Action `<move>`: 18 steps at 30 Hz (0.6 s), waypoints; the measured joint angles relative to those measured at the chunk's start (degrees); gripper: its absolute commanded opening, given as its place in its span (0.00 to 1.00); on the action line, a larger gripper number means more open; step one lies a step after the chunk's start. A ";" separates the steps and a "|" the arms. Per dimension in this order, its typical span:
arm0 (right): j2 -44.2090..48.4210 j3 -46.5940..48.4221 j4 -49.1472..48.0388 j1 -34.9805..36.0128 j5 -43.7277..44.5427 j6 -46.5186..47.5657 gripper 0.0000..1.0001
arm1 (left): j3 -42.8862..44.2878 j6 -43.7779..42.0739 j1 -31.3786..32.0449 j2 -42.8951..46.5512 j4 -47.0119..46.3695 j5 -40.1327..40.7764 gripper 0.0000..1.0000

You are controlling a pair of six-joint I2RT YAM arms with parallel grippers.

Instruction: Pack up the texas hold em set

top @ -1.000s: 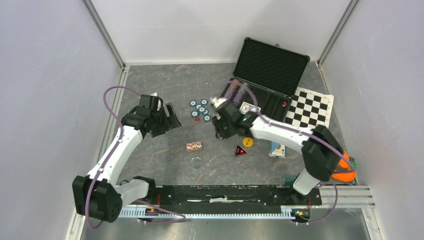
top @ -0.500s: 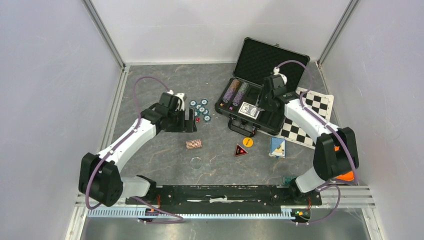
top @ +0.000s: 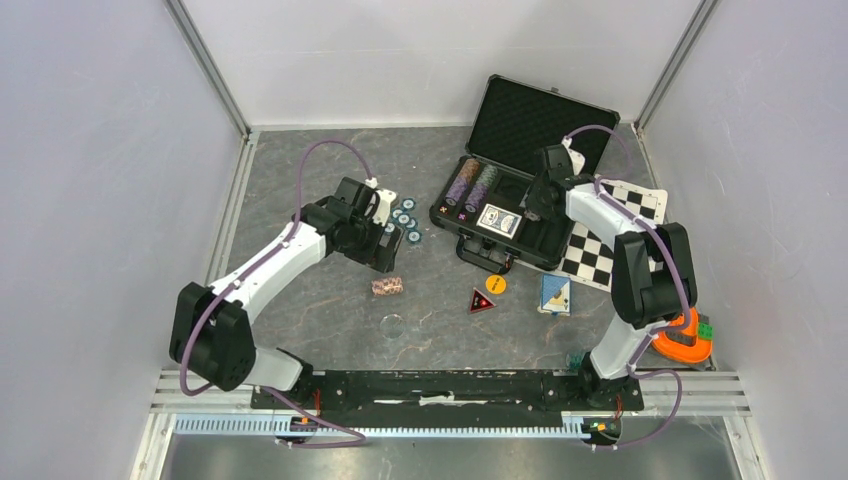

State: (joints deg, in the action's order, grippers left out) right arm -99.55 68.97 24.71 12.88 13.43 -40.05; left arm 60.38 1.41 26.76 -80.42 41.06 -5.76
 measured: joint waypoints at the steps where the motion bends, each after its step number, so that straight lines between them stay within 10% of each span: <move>1: -0.42 0.57 -0.24 -0.11 0.33 -0.07 0.28 | 0.07 -0.85 0.00 -0.13 0.28 -0.28 1.00; 12: -1.16 1.62 -0.79 -0.96 2.32 -0.87 0.76 | 1.73 -2.64 1.07 -3.96 0.83 -0.87 1.00; 18: -0.85 2.71 -0.74 -1.01 3.13 -0.59 0.78 | 1.92 -3.65 1.90 -4.57 0.83 -0.87 1.00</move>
State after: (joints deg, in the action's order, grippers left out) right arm -100.40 71.68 23.97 11.88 16.56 -40.64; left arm 62.30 -2.24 28.67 -84.99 41.89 -6.63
